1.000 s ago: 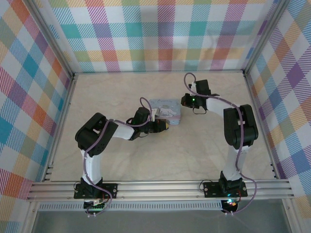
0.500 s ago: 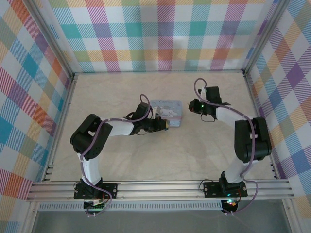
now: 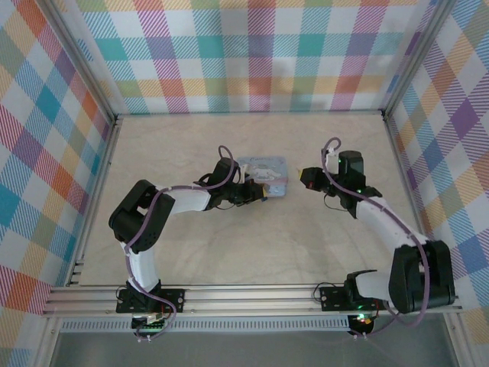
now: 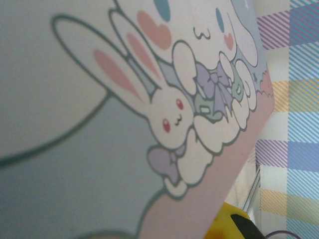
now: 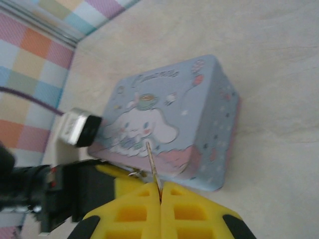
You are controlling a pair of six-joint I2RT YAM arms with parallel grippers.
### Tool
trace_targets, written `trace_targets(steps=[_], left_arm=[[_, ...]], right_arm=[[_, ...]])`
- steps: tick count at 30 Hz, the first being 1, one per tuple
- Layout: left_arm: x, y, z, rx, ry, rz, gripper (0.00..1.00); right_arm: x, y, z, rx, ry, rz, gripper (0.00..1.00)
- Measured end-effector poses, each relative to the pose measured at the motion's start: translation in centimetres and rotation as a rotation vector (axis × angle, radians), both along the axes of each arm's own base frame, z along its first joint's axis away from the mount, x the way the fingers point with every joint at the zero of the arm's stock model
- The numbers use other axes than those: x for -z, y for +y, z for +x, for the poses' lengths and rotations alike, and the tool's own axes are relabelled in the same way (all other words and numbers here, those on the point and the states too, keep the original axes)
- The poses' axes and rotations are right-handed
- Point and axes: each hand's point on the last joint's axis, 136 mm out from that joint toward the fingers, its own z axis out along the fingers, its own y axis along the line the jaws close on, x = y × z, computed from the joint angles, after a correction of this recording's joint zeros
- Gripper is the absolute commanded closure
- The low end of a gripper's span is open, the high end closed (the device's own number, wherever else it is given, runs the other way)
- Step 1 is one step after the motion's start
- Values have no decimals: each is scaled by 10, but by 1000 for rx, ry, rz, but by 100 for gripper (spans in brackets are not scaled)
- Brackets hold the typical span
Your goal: Unlock the padlock with the key
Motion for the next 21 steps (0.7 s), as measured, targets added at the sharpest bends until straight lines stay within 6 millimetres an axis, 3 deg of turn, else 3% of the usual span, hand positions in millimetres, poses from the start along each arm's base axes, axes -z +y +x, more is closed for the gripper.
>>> trace_targets(steps=[13,21], left_arm=[[-9,-4,5,-21,18,-30,92],[-11,-5,6,-30,26,-38,92]], right_arm=[[-68,14,-44,-100,-126,170,100],[-75,19,-61,-124,-88,274,100]])
